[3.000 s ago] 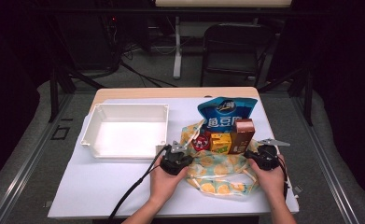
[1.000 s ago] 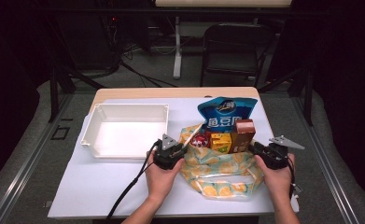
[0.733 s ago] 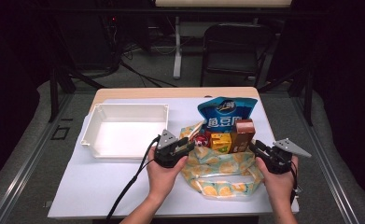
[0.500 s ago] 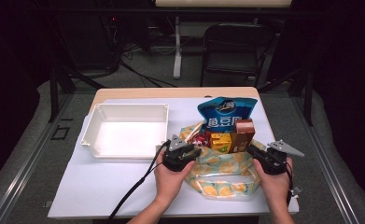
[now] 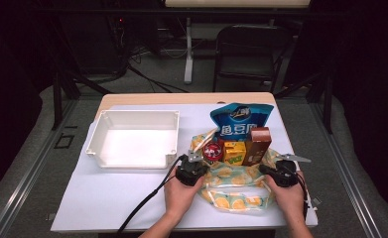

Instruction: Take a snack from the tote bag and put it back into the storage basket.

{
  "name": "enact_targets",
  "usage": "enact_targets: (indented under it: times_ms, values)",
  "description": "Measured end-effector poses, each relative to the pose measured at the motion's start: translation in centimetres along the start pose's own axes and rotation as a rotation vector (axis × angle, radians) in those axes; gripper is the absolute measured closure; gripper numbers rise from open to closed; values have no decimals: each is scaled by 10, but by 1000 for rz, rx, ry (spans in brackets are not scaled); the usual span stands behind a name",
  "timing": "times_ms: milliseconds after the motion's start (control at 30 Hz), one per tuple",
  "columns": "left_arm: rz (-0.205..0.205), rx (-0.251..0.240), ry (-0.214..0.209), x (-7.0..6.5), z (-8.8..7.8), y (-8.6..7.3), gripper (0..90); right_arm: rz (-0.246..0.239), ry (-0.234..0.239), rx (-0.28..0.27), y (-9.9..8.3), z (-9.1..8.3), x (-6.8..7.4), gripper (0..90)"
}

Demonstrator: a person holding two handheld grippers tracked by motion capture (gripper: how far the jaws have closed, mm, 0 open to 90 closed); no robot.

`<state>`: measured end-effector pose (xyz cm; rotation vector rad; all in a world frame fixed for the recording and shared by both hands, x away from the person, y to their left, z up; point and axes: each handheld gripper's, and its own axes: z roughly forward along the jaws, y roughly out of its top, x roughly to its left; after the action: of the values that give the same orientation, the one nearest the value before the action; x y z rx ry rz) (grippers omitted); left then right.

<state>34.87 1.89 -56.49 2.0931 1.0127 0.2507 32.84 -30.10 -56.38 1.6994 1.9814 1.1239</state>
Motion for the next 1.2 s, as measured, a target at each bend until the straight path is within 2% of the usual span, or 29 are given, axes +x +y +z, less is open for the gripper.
enact_targets:
  times_ms: [33,67,100,133,167,200,233,267,300,333,400,433,500,533,567,633,767,933,967,1067,1100,1133,1167,1200]
  values:
    - [-1,2,-13,1,-1,-1,900,-20,-18,23,1,-2,-1,891]
    - [-5,-12,-21,1,-2,-3,900,-7,-14,-4,0,-1,1,876]
    - [3,-11,-22,2,-3,-4,900,-18,-24,-12,0,-3,3,826]
    - [-2,-16,-26,1,-3,-5,900,-25,-11,-30,1,-5,5,787]
    - [3,-31,-14,0,-3,-6,884,-65,-21,-24,3,-11,5,758]
    - [11,-38,-7,-1,-4,-6,861,-95,-39,-115,9,-23,10,689]
    - [14,-38,-6,0,-4,-6,861,-95,-39,-115,9,-23,10,689]
    - [1,-38,-17,1,-4,-6,859,-100,-37,-146,12,-28,11,675]
    - [-7,-41,-22,2,-4,-6,853,-109,-42,-232,17,-43,16,641]
    - [-12,-41,-25,2,-4,-6,853,-109,-42,-232,17,-43,16,641]
    - [-15,-52,-11,1,-4,-7,851,-132,-57,-290,20,-55,22,591]
    - [-14,-53,-9,1,-4,-7,848,-141,-63,-343,20,-65,29,539]
    - [-14,-56,-12,1,-5,-7,842,-155,-41,-383,20,-70,35,468]
    - [-16,-52,-26,2,-5,-7,839,-161,-43,-399,22,-72,40,422]
    - [-16,-52,-26,2,-5,-7,838,-161,-43,-399,22,-72,40,422]
    - [-20,-55,-26,2,-5,-7,837,-157,-40,-433,24,-74,48,370]
    - [-18,-58,-26,3,-5,-7,836,-141,-29,-427,28,-64,65,250]
    - [-23,-58,-26,3,-5,-7,839,-124,-63,-425,32,-53,74,227]
    - [-22,-58,-26,2,-5,-7,839,-105,-94,-428,34,-46,76,233]
    - [-20,-58,-23,2,-5,-7,839,-86,-123,-428,36,-38,76,233]
    - [-20,-57,-23,2,-5,-7,839,-86,-123,-428,36,-38,76,233]
    - [-20,-53,-23,2,-4,-6,839,-102,-169,-419,37,-27,79,234]
    - [-20,-53,-23,2,-4,-6,839,-102,-169,-419,37,-27,79,234]
    - [-16,-50,-21,2,-4,-6,839,-103,-190,-409,38,-19,81,238]
